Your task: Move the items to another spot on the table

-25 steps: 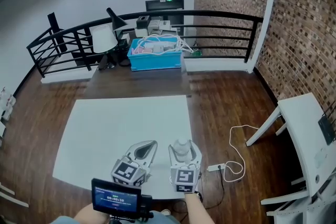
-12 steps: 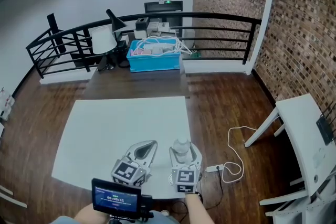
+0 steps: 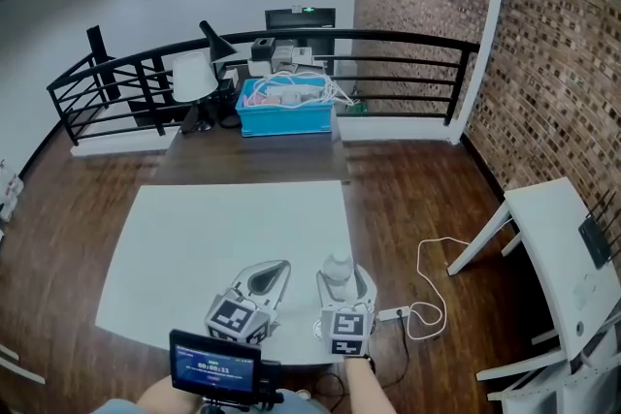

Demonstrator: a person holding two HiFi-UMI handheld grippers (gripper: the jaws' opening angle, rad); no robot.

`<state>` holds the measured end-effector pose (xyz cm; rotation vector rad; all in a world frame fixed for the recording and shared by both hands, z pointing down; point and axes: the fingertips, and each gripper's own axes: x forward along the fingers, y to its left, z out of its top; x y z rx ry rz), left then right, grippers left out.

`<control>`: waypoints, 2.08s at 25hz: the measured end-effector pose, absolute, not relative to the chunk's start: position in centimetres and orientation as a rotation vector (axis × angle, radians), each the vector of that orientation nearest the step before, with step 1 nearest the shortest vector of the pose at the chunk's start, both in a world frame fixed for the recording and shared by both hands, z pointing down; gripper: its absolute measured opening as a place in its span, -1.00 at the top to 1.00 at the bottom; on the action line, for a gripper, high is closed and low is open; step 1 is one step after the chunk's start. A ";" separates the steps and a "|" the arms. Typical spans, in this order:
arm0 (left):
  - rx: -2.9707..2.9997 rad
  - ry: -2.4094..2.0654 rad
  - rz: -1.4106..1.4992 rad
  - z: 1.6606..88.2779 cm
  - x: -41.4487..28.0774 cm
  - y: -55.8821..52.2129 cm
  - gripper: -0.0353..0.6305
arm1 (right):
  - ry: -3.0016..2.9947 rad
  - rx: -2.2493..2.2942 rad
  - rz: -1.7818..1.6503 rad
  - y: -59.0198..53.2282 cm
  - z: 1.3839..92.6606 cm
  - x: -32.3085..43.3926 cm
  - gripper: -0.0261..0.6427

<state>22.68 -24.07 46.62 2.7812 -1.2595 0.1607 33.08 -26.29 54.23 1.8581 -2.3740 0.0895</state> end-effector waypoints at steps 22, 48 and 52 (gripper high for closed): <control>2.784 -1.249 0.119 45.1 16.7 -21.5 0.86 | -2.328 1.896 -0.064 -22.8 48.5 27.1 0.07; 2.699 -1.501 0.091 43.4 -2.3 -21.8 0.86 | -2.731 1.495 -0.044 -22.4 42.2 2.4 0.92; 2.686 -1.534 0.083 43.1 -4.5 -21.6 0.86 | -2.765 1.448 -0.068 -22.3 42.1 -0.2 0.92</control>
